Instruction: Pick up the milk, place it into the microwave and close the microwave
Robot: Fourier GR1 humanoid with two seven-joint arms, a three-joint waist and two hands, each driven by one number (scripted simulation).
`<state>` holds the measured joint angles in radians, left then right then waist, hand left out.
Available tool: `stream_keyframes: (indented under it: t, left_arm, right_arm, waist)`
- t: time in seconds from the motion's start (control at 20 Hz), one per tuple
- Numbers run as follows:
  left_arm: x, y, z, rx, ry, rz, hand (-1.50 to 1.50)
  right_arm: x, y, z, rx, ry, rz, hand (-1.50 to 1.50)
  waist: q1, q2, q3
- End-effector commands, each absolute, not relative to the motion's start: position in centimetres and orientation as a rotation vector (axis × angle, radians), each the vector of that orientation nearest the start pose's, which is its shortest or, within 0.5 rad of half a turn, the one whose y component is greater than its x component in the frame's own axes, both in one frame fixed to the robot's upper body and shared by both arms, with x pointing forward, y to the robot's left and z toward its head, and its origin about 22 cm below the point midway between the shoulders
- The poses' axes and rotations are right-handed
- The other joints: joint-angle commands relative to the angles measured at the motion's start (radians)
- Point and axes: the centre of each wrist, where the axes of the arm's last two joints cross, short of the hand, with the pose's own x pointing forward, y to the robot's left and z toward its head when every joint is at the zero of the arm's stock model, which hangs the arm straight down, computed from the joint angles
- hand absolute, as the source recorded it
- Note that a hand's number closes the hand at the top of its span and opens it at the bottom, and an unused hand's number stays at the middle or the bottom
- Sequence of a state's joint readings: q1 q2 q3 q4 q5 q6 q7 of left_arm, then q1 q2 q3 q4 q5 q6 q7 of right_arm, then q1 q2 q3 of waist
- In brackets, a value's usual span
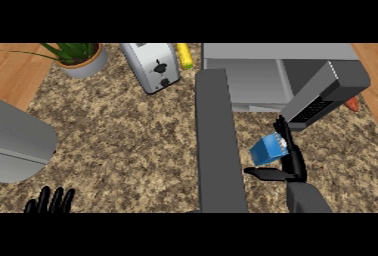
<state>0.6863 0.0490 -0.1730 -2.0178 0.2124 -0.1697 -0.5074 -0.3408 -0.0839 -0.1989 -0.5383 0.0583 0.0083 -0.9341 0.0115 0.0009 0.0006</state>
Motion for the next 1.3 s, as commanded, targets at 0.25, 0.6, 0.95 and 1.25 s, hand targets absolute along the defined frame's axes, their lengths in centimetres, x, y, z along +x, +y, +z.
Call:
stream_keyframes:
  t: [0.25, 0.6, 0.95, 1.25]
  left_arm:
    - [8.5, 24.5, 0.6, -0.173, -1.936, 0.169, -1.50]
    - [7.1, 24.9, 1.1, -0.174, -1.902, 0.193, -1.50]
    - [7.6, 25.5, 0.6, -0.198, -1.916, 0.162, -1.50]
    - [8.1, 25.6, 1.7, -0.224, -1.932, 0.164, -1.50]
  right_arm:
    - [28.8, -25.2, -13.5, -0.260, -1.830, 0.146, 1.50]
    - [28.9, -26.9, -13.4, -0.349, -1.873, 0.029, 1.50]
    - [28.7, -28.7, -13.5, -0.333, -1.940, -0.049, 1.50]
    - [28.9, -25.9, -14.0, -0.307, -1.946, -0.081, 1.50]
  waist:
    - [0.006, 0.002, 0.000]
    - [0.006, 0.001, 0.001]
    - [0.021, 0.008, 0.002]
    - [0.019, 0.008, 0.002]
